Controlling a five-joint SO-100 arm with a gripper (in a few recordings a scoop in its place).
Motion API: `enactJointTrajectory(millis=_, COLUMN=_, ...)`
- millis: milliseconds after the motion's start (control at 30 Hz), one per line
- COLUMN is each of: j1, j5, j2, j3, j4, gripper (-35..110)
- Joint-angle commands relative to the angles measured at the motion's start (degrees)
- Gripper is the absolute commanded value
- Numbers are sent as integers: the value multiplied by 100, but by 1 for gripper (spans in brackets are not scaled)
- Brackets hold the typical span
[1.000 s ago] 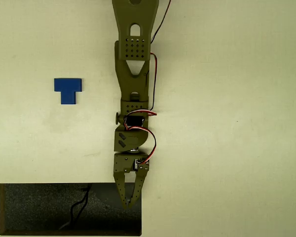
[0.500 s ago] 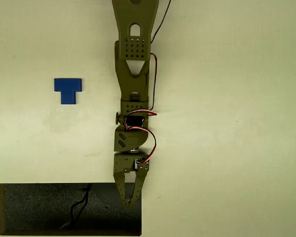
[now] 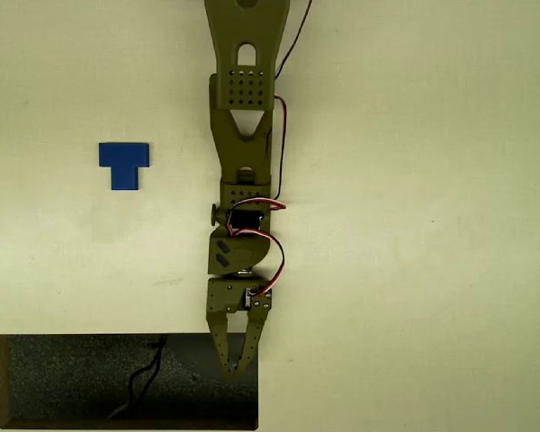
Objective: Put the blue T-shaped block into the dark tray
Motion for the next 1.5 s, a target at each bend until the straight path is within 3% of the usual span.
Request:
enactJointTrajectory(millis=0, j1=-132, j5=545, j2=1178, j3=149, j4=554, gripper=0)
enactJointTrajectory(millis=233, j1=-70, j5=1406, j2=5335, j3=2092, j4=4122, gripper=0)
enactJointTrajectory(millis=467, j1=-97, j5=1512, j2=9114, j3=5142, j4=7488, gripper=0)
enactJointTrajectory(millis=633, j1=-193, j5=1652, j2=11004, j3=7655, j4=8754, gripper=0)
enactJointTrajectory(millis=800, j1=264, j5=1230, j2=11733, j3=9360, j4=10037, gripper=0)
enactJointTrajectory(millis=1000, j1=1696, j5=-765, j2=11927, j3=10775, j4=10547, gripper=0)
enactJointTrajectory(millis=1200, j1=3067, j5=-2733, j2=11435, j3=10784, j4=10652, gripper=0)
enactJointTrajectory(millis=1467, j1=3709, j5=-3313, j2=9958, j3=9905, j4=9782, gripper=0)
